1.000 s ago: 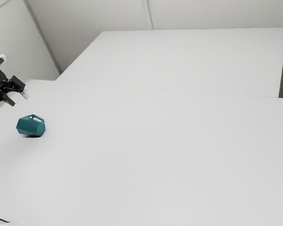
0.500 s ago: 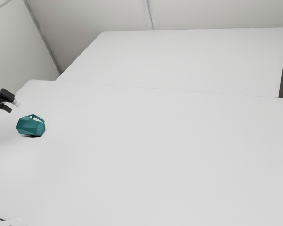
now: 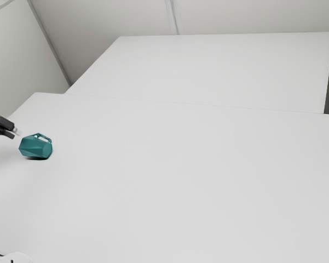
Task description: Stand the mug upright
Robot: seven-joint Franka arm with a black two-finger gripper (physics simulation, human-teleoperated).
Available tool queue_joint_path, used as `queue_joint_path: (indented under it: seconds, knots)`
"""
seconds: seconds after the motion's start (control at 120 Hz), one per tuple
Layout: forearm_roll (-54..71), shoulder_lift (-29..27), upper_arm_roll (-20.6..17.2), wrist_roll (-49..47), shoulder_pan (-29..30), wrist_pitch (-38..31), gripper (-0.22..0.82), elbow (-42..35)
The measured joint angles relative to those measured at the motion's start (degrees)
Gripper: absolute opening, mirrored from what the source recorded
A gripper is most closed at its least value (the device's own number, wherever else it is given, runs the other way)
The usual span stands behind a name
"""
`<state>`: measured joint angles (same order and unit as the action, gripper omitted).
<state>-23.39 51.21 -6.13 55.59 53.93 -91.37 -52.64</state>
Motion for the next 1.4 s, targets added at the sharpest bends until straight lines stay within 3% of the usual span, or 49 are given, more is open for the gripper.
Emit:
queue_joint_path:
  seconds: [0.217,0.567,0.975,1.4]
  knots:
    - [-0.3,2.0,-2.5,3.1,1.7,-2.2,0.6,0.7]
    - [-4.8,4.3,-2.6,5.9,2.5,-2.4,0.6,0.3]
    - [-12.3,4.4,-2.5,5.6,4.0,6.3,0.6,-1.1]
    - [-13.7,4.8,-2.5,4.2,4.3,10.5,0.26,-1.2]
